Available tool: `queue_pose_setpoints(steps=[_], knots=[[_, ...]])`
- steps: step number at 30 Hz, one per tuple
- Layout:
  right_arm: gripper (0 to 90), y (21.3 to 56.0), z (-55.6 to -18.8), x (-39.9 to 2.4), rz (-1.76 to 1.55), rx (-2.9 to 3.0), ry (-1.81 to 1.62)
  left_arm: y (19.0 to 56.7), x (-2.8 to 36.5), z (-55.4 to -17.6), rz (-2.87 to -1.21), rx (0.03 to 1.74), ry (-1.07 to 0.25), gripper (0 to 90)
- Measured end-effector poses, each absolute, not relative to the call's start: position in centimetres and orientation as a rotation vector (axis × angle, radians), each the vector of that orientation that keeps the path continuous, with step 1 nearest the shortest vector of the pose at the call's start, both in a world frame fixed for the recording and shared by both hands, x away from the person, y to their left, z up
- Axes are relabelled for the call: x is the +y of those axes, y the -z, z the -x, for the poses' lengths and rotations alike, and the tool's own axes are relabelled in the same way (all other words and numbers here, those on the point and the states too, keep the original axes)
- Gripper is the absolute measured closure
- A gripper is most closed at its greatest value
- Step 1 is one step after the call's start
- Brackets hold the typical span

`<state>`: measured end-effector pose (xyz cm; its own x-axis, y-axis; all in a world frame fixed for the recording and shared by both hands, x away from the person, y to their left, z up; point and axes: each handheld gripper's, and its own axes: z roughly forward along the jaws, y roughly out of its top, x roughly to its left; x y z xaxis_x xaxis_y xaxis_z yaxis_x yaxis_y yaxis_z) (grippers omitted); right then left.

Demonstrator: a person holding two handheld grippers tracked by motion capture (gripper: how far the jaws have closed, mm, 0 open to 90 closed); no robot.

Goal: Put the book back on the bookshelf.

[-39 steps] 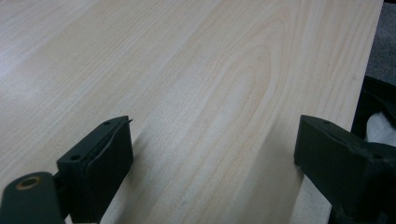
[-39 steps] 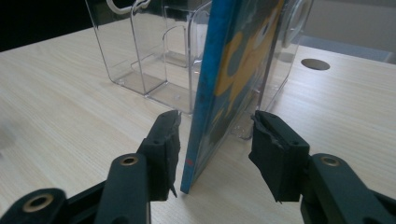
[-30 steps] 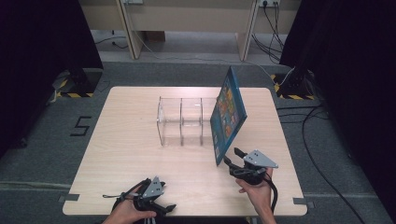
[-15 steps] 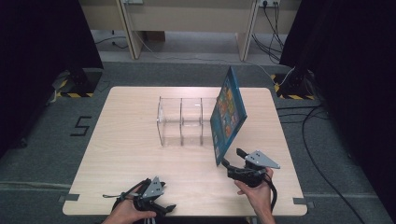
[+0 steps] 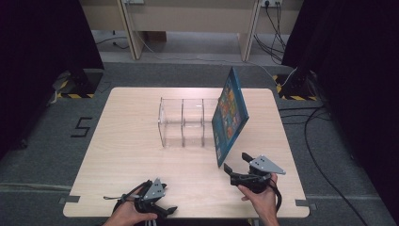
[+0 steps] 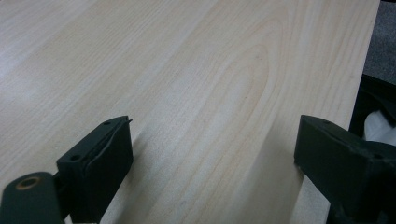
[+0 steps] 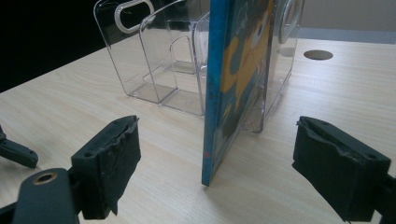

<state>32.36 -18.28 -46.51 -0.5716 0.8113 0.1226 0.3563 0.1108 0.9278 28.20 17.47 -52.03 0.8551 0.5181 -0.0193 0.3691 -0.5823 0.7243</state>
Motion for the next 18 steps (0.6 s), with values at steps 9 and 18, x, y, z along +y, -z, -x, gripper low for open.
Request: queue_pose_setpoints(steps=[9,18], knots=[[15.8,46.6,-31.6,-18.7,-1.125,1.988,-1.453,52.0,17.5,-28.2,-2.255,0.640,-0.249,10.7],[15.8,46.6,-31.0,-19.0,-1.126,1.998,-1.453,52.0,17.5,-28.2,-2.254,0.639,-0.249,10.6]])
